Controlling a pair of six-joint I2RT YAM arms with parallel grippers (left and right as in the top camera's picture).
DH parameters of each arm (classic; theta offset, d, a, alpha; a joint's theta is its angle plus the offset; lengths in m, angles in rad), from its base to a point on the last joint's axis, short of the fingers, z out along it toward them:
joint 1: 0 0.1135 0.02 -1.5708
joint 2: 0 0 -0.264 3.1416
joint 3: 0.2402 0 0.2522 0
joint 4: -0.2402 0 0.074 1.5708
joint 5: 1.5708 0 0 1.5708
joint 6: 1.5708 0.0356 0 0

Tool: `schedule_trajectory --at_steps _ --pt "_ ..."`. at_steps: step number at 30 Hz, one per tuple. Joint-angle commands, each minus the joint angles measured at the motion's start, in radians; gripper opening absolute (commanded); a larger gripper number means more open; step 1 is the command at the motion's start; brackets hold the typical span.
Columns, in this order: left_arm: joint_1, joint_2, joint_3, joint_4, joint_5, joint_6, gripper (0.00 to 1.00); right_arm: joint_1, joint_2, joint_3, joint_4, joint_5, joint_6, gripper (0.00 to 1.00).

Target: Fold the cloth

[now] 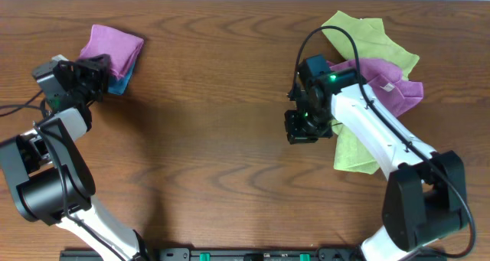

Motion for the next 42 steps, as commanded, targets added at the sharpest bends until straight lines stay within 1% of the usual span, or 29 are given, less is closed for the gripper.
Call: schedule_trajectory --at_steps 1,7,9,13,15,19,26,28,32,33,35,38,42 --pt "0.014 0.002 0.023 -0.032 0.006 0.018 0.95 0.019 -0.023 0.012 0.0 -0.009 0.008 0.02" --pt "0.049 0.002 0.023 -0.117 0.083 0.026 0.95 0.044 -0.023 0.012 -0.001 -0.013 0.009 0.01" --pt "0.088 -0.002 0.023 -0.127 0.153 0.04 0.95 0.058 -0.023 0.012 -0.005 -0.016 0.008 0.01" --pt "0.149 -0.015 0.023 -0.199 0.223 0.053 0.95 0.072 -0.024 0.012 -0.009 -0.018 0.008 0.02" --pt "0.177 -0.03 0.023 -0.258 0.245 0.097 0.95 0.073 -0.03 0.012 -0.014 -0.018 0.008 0.02" --pt "0.224 -0.101 0.023 -0.433 0.241 0.253 0.95 0.072 -0.074 0.013 -0.016 0.004 0.008 0.01" --pt "0.249 -0.356 0.023 -0.784 0.14 0.526 0.95 0.071 -0.26 0.013 -0.052 0.107 0.008 0.01" --pt "0.244 -0.451 0.023 -0.892 0.136 0.626 0.95 0.071 -0.333 0.013 -0.07 0.138 0.008 0.01" --pt "0.24 -0.642 0.022 -1.097 0.134 0.758 0.96 0.071 -0.469 0.013 -0.1 0.17 0.008 0.02" --pt "0.24 -0.691 0.022 -1.144 0.13 0.791 0.98 0.071 -0.503 0.013 -0.108 0.174 0.008 0.02" --pt "0.229 -0.824 0.021 -1.249 0.092 0.835 0.98 0.071 -0.595 0.013 -0.13 0.197 0.01 0.02" --pt "0.176 -1.003 0.021 -1.341 0.039 0.872 0.98 0.072 -0.724 0.011 -0.163 0.241 0.032 0.01" --pt "0.05 -1.251 0.021 -1.435 -0.068 0.921 0.96 0.073 -0.898 -0.016 -0.191 0.254 0.031 0.02"
